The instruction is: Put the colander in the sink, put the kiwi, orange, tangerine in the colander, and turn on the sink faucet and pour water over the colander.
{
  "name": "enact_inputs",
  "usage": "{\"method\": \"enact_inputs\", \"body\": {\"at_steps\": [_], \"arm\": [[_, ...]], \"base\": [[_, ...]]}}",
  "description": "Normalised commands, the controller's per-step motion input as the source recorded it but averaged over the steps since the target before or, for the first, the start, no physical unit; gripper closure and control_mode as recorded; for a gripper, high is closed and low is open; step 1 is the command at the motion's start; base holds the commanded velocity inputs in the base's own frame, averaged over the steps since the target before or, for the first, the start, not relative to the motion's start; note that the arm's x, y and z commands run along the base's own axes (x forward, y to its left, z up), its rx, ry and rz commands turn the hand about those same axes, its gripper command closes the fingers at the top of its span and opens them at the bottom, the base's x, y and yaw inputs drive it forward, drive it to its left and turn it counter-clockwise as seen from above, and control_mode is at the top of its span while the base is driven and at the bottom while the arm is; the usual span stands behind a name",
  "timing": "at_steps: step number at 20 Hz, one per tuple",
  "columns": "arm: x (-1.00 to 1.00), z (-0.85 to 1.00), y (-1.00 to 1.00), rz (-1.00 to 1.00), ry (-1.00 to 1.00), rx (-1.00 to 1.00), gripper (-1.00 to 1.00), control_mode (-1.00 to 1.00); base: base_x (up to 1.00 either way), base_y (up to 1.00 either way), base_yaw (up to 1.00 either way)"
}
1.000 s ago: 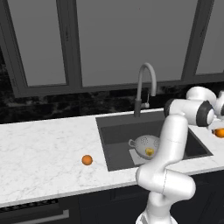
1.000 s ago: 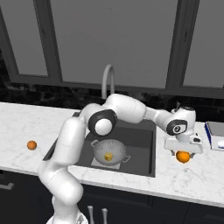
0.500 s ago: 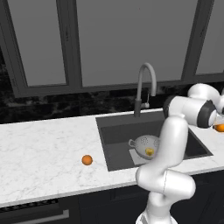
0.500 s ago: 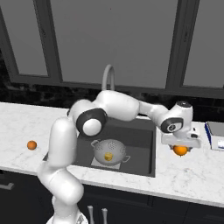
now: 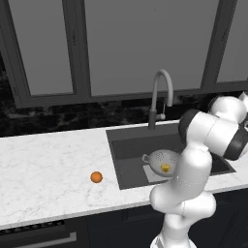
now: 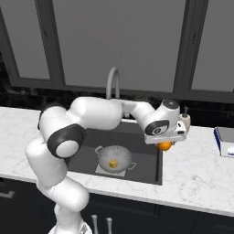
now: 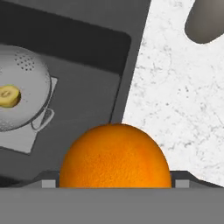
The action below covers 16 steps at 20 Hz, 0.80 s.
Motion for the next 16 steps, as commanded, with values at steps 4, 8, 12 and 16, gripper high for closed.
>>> {"method": "enact_inputs", "body": {"at_steps": [4,8,12,16], "arm": [[0.00,-0.35,1.00,0.44,-0.37,0.02,1.00,-1.00],[0.10,-0.33,1.00,0.37,-0.32,0.12,1.00,-1.00],[0.20,-0.28,1.00,0.27,-0.27,0.11,1.00,-1.00],[0.50,-0.23,0.63,0.00,-0.03,-0.03,1.00,-1.00]], "base": [[0.00,0.00,0.00],[0.00,0.00,0.00],[0.00,0.00,0.00],[0.00,0.00,0.00]]}}
